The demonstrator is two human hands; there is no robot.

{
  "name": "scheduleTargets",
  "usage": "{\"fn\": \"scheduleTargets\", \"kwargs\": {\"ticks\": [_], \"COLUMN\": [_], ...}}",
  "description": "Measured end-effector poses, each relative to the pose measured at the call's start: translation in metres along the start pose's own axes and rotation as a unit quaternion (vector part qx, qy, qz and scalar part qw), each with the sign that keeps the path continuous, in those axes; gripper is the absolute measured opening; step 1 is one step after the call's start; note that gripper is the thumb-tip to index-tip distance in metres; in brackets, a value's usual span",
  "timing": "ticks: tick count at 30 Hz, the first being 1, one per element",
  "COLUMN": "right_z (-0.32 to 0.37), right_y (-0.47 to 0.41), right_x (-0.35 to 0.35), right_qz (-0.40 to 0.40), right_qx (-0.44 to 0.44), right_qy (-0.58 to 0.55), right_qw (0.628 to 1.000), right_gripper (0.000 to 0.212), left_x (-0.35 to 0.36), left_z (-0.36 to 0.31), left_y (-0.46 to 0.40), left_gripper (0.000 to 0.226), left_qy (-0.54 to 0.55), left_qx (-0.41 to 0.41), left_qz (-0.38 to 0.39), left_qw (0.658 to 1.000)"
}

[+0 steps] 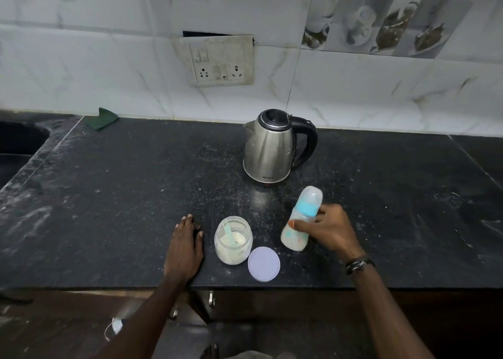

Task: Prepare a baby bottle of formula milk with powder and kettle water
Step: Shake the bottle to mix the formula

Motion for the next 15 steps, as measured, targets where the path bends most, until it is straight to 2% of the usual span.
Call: {"fn": "scheduleTargets", "kwargs": {"ticks": [3, 6, 9, 12, 13, 15], "right_z": [-0.003, -0.002, 0.000, -0.004, -0.002, -0.001], "right_y": [0.002, -0.001, -0.001, -0.005, -0.006, -0.005], "right_x": [0.009, 0.005, 0.013, 0.004, 0.003, 0.010], "right_qz": [0.042, 0.015, 0.045, -0.027, -0.030, 0.024], "right_qx": [0.005, -0.008, -0.009, 0.022, 0.023, 0.024], "right_qy": [-0.016, -0.019, -0.027, -0.124, -0.124, -0.097], "right_qw": [0.999, 1.000, 0.999, 0.992, 0.992, 0.995], "right_gripper": [0.033, 0.035, 0.034, 0.029, 0.028, 0.028], "left_x": [-0.001, -0.002, -0.002, -0.002, -0.001, -0.001], "left_z": [-0.001, -0.001, -0.001, -0.001, 0.000, 0.001], "left_y": [0.000, 0.000, 0.001, 0.000, 0.001, 0.001], "left_gripper": [0.030, 0.030, 0.031, 0.028, 0.028, 0.030], "left_qy": [0.002, 0.000, -0.002, 0.001, 0.000, 0.002], "left_qx": [0.007, 0.003, 0.006, 0.006, 0.003, 0.001], "left_qz": [-0.005, -0.006, -0.007, -0.008, -0.006, -0.005], "left_qw": [1.000, 1.000, 1.000, 1.000, 1.000, 1.000]}}
Point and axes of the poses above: each hand's wrist, its own y-axis away from the middle knuckle, its own x-axis out of the palm, z = x × y, the point moved 9 cm from there along -y, towards the middle knuckle, and after that the axes turned 9 degrees about -z, right-handed, at the moved point
